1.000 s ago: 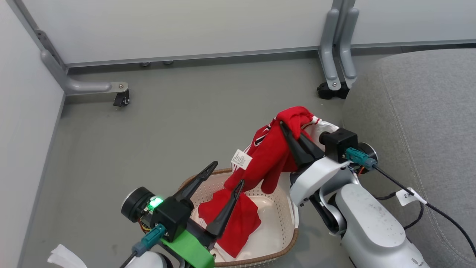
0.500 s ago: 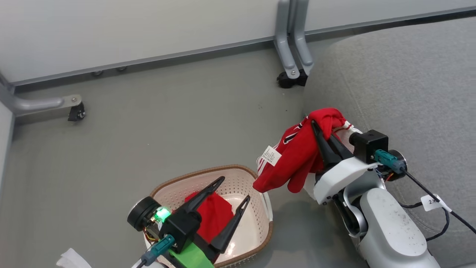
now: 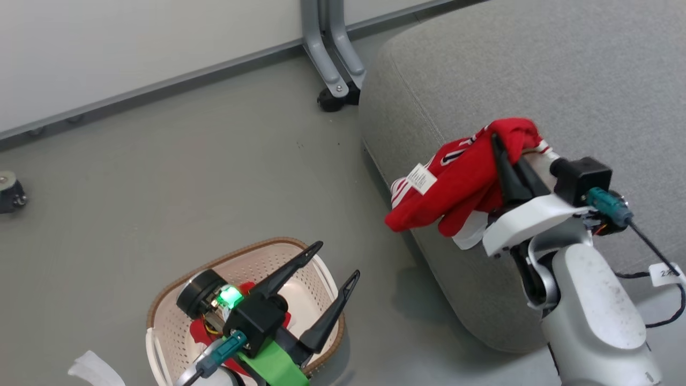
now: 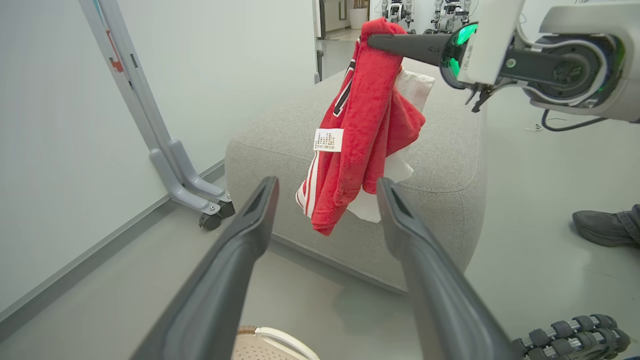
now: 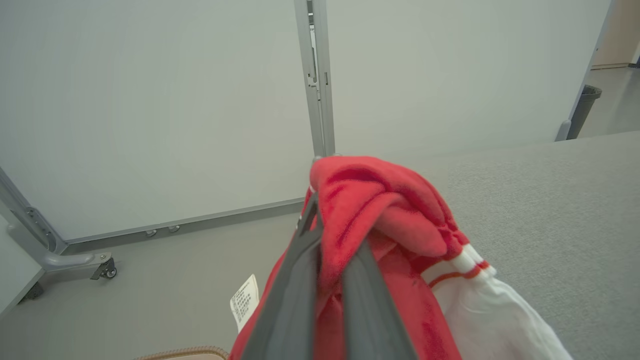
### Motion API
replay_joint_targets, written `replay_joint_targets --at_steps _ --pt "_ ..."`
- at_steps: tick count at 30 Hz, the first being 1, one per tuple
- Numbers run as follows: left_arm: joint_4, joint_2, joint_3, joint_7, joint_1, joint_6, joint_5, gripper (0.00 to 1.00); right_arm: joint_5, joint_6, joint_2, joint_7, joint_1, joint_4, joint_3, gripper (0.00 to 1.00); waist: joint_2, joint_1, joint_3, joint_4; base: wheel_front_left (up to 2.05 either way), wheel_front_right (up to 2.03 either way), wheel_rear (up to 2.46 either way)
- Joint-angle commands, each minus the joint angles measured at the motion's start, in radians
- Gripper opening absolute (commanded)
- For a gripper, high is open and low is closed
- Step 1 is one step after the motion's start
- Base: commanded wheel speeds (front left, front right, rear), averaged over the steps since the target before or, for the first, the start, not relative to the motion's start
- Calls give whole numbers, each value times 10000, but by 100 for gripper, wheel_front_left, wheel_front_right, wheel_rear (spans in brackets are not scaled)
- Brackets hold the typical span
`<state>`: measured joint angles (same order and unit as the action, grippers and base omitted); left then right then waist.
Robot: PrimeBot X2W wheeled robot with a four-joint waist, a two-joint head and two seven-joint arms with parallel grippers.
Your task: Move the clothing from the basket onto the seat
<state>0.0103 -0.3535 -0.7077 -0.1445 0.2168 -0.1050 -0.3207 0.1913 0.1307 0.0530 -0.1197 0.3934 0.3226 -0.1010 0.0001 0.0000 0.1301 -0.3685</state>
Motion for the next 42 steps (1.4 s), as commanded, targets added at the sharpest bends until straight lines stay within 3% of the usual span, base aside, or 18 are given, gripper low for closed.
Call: replay_joint_targets --at_steps 1,8,22,28,36,37,38,39,42 --pt "144 -142 80 61 273 -1 50 100 -22 1 3 -73 350 -90 194 0 -1 0 835 -673 0 0 0" --pt "1002 -587 247 383 1163 -76 317 100 50 1 266 -291 1862 50 1746 0 -1 0 2251 -663 0 0 0" --pt "2269 -1538 0 733 3182 -242 586 100 -87 1 1616 -663 5518 1752 4647 0 -1 0 5503 788 0 0 0" --pt "2353 -1769 -310 633 3777 -255 580 100 -503 -3 1669 -870 6004 3368 5121 0 -1 0 6227 1103 0 0 0" --pt "2210 -1925 -389 614 3899 -251 421 100 -617 -3 1316 -1393 5751 5061 5326 0 -1 0 6321 960 0 0 0" --pt "2190 -1944 -378 619 3888 -240 409 100 -609 -3 1290 -1403 5728 5133 5311 12 -1 0 6281 918 0 0 0" --pt "2168 -1959 -378 610 3869 -231 410 100 -634 -3 1280 -1442 5656 5184 5307 46 -1 0 6211 874 0 0 0" --pt "2141 -1965 -382 591 3840 -221 406 100 -643 -3 1254 -1455 5579 5206 5314 99 -1 0 6128 841 0 0 0" --pt "1992 -1939 -407 517 3667 -146 351 100 -756 -3 1163 -1456 5212 4730 5400 100 -1 0 5769 750 0 0 0"
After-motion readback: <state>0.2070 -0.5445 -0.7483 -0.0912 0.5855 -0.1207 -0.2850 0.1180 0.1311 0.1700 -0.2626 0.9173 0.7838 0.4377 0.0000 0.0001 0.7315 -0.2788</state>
